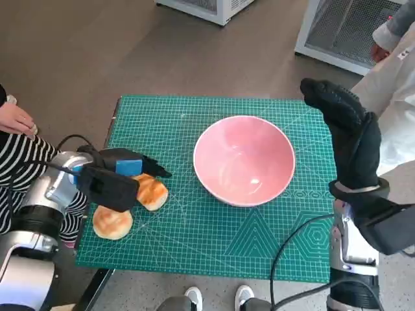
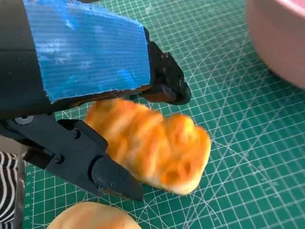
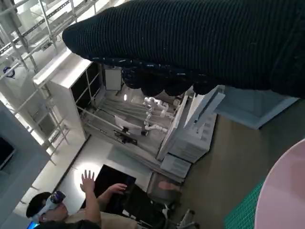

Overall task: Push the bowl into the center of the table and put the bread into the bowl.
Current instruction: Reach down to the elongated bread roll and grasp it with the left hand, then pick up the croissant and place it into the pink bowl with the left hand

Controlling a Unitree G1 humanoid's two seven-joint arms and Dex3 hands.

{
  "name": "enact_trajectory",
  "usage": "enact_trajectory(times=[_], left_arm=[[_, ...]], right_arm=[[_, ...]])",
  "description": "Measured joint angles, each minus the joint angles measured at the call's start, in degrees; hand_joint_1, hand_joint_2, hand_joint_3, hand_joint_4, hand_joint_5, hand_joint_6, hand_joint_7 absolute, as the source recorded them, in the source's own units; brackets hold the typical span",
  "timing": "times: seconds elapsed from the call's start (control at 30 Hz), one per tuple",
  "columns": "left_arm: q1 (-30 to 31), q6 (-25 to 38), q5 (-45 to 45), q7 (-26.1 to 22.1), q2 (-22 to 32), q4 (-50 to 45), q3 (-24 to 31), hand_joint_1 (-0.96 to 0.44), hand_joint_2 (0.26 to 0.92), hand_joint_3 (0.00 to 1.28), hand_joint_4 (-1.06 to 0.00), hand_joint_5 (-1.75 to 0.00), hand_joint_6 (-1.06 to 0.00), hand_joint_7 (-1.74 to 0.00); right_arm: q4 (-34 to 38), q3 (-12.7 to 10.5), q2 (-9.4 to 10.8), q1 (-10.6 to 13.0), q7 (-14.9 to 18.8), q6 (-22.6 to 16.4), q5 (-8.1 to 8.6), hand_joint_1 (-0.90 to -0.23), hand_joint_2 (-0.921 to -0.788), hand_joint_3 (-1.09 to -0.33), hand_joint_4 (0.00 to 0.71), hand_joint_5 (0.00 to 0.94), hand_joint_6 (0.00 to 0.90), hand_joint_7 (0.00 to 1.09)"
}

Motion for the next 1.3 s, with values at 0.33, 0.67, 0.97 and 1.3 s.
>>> enact_trajectory(times=[0.33,0.67,0.97,1.3], left_arm=[[-1.00,-0.98,1.65,2.93,-0.03,2.09,-1.18,0.01,0.878,0.02,-0.75,-0.09,-0.76,-0.07],[-1.21,-2.77,1.48,4.13,0.74,0.15,-0.39,0.02,0.919,0.11,-0.67,-1.21,-0.58,-1.07],[-1.57,-5.47,0.54,4.37,2.24,-2.15,1.76,0.00,0.920,0.07,-0.68,-1.29,-0.66,-1.00],[-5.88,-5.85,-7.84,0.63,2.61,-8.02,7.48,0.00,0.919,0.02,-0.73,-1.27,-0.75,-0.88]], right_arm=[[-0.01,-0.05,0.07,0.04,-0.01,-0.01,0.00,-0.689,-0.921,-0.688,0.164,0.006,0.063,0.44],[-0.01,-0.09,0.13,0.11,-0.01,-0.02,0.26,-0.684,-0.921,-0.687,0.164,0.005,0.061,0.44],[-0.01,-0.05,0.36,0.21,-0.01,-0.02,0.74,-0.684,-0.921,-0.687,0.165,0.004,0.061,0.45],[-0.01,0.09,0.49,0.35,0.02,-0.03,0.78,-0.688,-0.921,-0.685,0.166,0.004,0.062,0.45]])
